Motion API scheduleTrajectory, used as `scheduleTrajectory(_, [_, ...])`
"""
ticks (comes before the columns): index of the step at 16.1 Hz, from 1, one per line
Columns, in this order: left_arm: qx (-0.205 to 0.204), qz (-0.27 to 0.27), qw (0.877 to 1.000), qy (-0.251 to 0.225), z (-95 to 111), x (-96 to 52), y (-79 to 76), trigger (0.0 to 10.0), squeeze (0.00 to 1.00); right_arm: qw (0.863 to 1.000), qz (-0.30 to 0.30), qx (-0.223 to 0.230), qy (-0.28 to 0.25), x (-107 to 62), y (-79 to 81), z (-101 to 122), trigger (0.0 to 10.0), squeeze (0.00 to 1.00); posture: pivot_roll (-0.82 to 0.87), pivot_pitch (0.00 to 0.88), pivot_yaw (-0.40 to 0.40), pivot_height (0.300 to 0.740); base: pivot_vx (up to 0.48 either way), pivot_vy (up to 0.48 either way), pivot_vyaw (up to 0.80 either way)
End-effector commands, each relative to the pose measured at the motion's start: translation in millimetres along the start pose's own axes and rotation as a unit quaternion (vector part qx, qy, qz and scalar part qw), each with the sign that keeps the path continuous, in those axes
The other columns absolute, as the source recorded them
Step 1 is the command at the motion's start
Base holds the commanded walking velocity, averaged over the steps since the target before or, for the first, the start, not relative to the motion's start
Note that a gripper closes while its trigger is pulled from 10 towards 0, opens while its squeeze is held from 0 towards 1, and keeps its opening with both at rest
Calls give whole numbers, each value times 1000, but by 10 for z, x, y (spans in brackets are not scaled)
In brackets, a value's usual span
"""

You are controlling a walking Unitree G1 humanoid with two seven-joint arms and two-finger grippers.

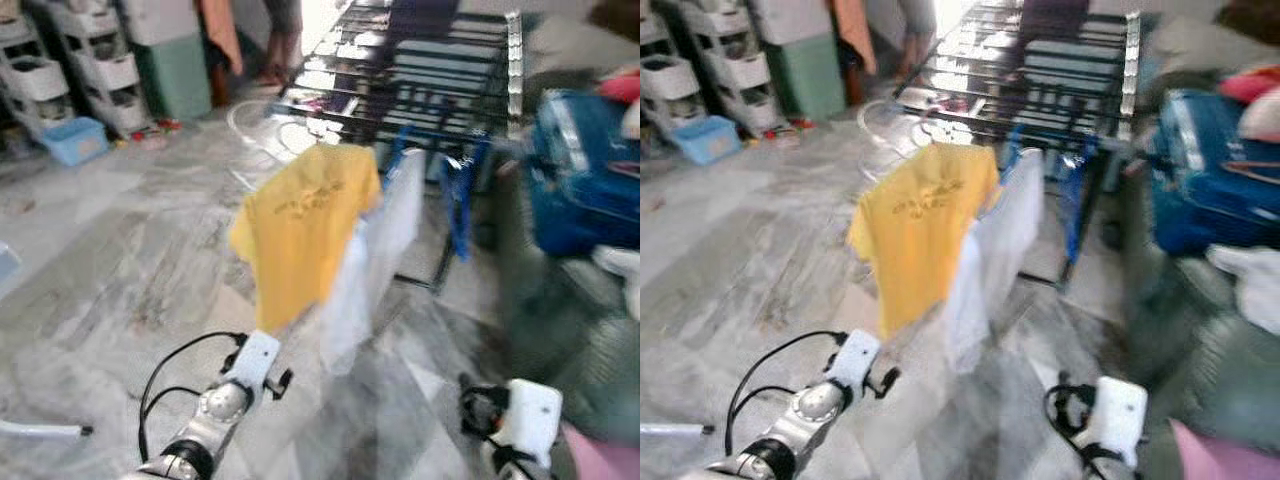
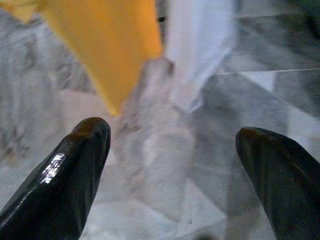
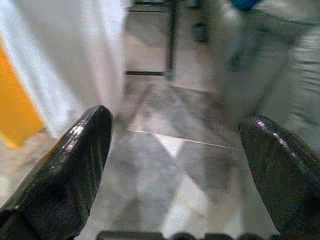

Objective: Hang hanger

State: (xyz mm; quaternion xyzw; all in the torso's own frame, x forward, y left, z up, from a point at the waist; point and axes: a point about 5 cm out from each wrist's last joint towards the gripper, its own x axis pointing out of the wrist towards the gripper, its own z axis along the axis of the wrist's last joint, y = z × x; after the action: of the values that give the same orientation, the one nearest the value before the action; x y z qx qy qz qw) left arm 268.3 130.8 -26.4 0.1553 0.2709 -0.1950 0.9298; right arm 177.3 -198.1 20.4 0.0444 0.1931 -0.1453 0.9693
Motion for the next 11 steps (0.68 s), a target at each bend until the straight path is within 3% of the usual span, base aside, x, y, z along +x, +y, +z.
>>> scheduleTrajectory(1, [8, 10, 1000, 1, -1, -11, 82, 10000, 0, 1000, 8, 8, 6, 10, 74, -14, 10000, 0, 12, 21, -32, 740, 0, 0, 0])
scheduleTrajectory(11, [14, 16, 1000, -5, 18, -10, 92, 10000, 0, 1000, 18, 9, 10, 59, 120, -26, 10000, 0, 37, 31, -38, 740, 0, 0, 0])
